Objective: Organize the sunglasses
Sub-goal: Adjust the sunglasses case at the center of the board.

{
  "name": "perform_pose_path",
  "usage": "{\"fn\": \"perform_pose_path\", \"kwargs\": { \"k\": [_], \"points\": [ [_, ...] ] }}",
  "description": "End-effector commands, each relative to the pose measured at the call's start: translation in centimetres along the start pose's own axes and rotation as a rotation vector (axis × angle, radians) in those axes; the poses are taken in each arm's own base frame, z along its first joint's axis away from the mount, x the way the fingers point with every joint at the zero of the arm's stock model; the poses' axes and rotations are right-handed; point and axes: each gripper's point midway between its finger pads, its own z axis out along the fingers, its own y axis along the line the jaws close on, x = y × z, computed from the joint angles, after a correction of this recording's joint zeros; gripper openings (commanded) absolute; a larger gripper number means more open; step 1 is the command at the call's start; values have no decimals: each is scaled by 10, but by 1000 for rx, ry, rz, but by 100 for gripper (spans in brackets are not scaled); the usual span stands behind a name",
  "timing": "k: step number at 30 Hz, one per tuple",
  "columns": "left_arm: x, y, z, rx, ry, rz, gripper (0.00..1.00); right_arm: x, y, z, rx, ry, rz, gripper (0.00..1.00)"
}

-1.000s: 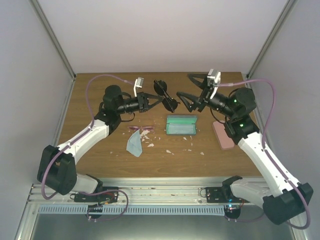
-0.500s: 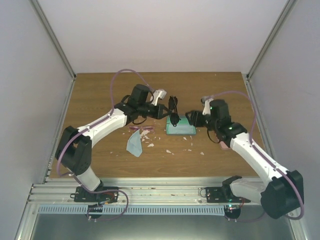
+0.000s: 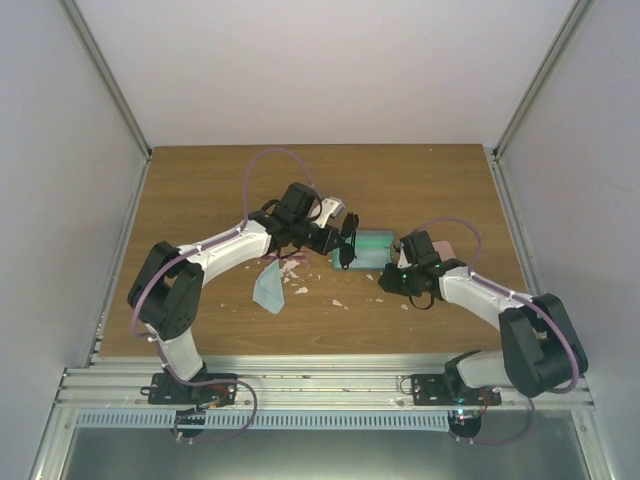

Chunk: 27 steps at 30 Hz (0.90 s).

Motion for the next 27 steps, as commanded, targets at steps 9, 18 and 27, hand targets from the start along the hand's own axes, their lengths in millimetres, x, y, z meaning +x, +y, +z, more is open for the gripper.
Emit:
{"fn": "perform_pose_path", "kwargs": {
  "k": [9,18,27],
  "points": [
    [-14,-3,1,-49,-27,86,0,-30,-24,25,95,-77,-2,20],
    [-11,-4,6,-102,4,100,0,-75,-20,51,87,-132,-15,20],
    [-10,-1,18,-183,67,72,0,-97,-8,63,42,-153,-23,23]
  ]
}}
